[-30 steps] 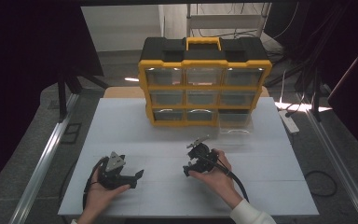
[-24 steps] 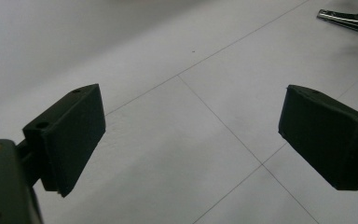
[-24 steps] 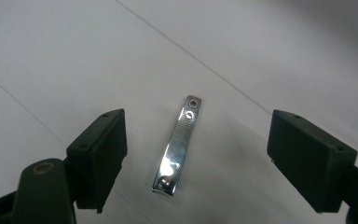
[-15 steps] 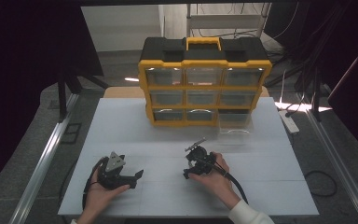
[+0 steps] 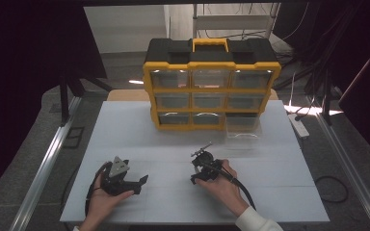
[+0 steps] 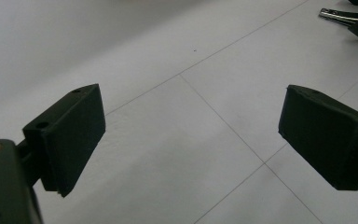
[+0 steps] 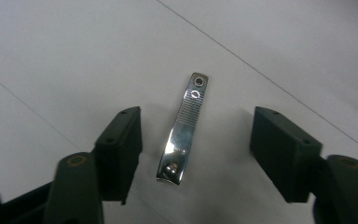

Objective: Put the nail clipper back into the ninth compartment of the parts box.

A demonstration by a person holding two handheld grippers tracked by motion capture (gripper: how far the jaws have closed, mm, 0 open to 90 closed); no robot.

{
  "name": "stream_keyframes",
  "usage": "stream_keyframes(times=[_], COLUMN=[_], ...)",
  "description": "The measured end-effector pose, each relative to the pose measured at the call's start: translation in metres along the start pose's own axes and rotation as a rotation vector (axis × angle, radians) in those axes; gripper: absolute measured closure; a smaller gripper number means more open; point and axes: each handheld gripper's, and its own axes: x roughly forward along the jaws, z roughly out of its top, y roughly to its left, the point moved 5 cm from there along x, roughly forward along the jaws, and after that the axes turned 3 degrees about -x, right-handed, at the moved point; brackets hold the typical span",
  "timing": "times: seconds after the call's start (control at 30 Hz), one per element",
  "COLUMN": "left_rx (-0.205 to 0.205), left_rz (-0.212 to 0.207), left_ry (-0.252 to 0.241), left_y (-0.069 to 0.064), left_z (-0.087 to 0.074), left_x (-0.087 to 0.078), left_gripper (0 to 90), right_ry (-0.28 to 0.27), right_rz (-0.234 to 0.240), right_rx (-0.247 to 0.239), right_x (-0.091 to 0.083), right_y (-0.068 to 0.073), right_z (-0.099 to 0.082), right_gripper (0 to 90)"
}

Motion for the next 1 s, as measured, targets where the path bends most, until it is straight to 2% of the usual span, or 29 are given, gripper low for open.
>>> stream_keyframes(times=[0.23, 0.3, 0.43, 0.63, 0.73, 0.77, 0.83, 1.0], left_rx=[0.003, 0.002, 0.003, 0.004, 0.005, 0.005, 0.005, 0.007], left_rz=[0.002, 0.002, 0.002, 0.002, 0.003, 0.003, 0.004, 0.005], left_ry=[0.001, 0.001, 0.001, 0.001, 0.002, 0.002, 0.002, 0.003], left_y=[0.000, 0.000, 0.000, 0.000, 0.000, 0.000, 0.000, 0.000], left_z=[0.000, 0.000, 0.000, 0.000, 0.000, 0.000, 0.000, 0.000], left_x=[0.000, 0.000, 0.000, 0.000, 0.000, 0.000, 0.000, 0.000], left_gripper=[8.3, 8.3, 8.3, 8.3, 8.3, 8.3, 8.3, 8.3], right_ry=[0.019, 0.025, 0.050, 0.071, 0.097, 0.087, 0.093, 0.102], right_rz=[-0.019, -0.016, -0.019, -0.024, -0.049, -0.032, -0.030, -0.049], right_rx=[0.002, 0.010, 0.048, 0.074, 0.062, 0.076, 0.083, 0.074], right_x=[-0.002, -0.002, -0.003, -0.003, -0.003, -0.002, -0.002, -0.002], right_y=[0.005, 0.006, 0.008, 0.009, 0.008, 0.010, 0.010, 0.010], right_z=[0.002, 0.002, 0.004, 0.006, 0.006, 0.007, 0.008, 0.008], right_gripper=[53.4, 56.3, 69.1, 75.7, 78.4, 78.9, 79.3, 79.7])
